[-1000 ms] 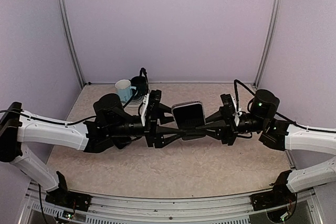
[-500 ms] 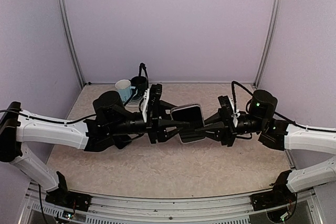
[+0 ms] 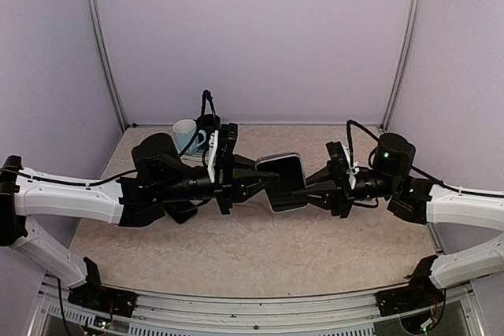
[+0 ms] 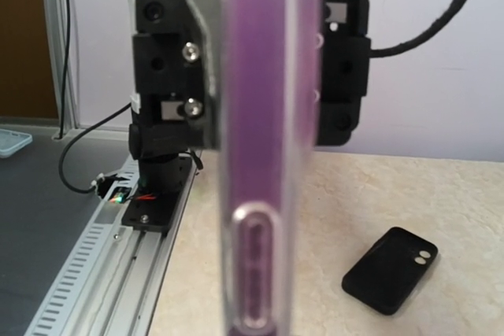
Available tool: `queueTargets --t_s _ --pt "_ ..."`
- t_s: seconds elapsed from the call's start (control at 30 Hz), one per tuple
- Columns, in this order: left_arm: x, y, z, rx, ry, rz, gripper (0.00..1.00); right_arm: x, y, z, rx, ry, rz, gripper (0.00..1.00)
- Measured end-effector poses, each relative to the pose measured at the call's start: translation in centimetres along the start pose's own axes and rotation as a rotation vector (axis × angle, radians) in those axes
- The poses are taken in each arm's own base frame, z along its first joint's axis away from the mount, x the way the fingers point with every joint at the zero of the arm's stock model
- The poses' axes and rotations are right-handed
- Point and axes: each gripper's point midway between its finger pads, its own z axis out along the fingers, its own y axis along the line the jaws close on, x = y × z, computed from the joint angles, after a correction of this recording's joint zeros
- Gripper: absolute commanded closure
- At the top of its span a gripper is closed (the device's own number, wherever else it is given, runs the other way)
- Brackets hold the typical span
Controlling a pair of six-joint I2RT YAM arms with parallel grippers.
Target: Put the phone into the phone case
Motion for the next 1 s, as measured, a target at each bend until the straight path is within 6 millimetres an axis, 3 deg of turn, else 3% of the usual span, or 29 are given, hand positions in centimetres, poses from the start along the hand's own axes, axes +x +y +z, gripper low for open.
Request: queueTargets --t_s 0.03,0.1,0.27,0.37,0.5,0.63,0.8,1.0 --pt "0.0 0.1 0.0 -0.003 0.000 -0.004 1.00 0.0 0.0 0.0 0.001 0.000 0.000 1.00" --pt "0.0 0.3 0.0 -0.016 0.000 -0.015 1.00 0.1 -0.2 0.1 0.009 0.004 0.006 0.70" --pt "0.6 2.3 0.2 -0.119 0.013 -0.101 1.00 0.5 -2.3 0.2 0.115 0.028 0.012 0.20" --pt "1.2 4.5 -0.1 -0.231 0.015 -0.172 1.00 0.5 -4.3 0.2 0.219 0.048 0.015 0.03" --pt "1.7 9.0 -1.7 -0.432 -0.019 -0.282 1.00 0.8 -7.0 0.4 0.393 0.075 0.020 0.01" --pt "2.2 12.0 -3.2 -0.560 -0.061 -0.357 1.00 2.0 -8.0 2.5 0.472 0.129 0.017 0.01" --pt "3.6 13.4 -3.9 -0.641 -0.061 -0.407 1.00 3.9 -10.2 4.0 0.579 0.199 0.010 0.01" --pt "4.1 13.9 -4.4 -0.676 -0.067 -0.428 1.00 3.4 -12.6 4.5 0.676 0.215 -0.009 0.01"
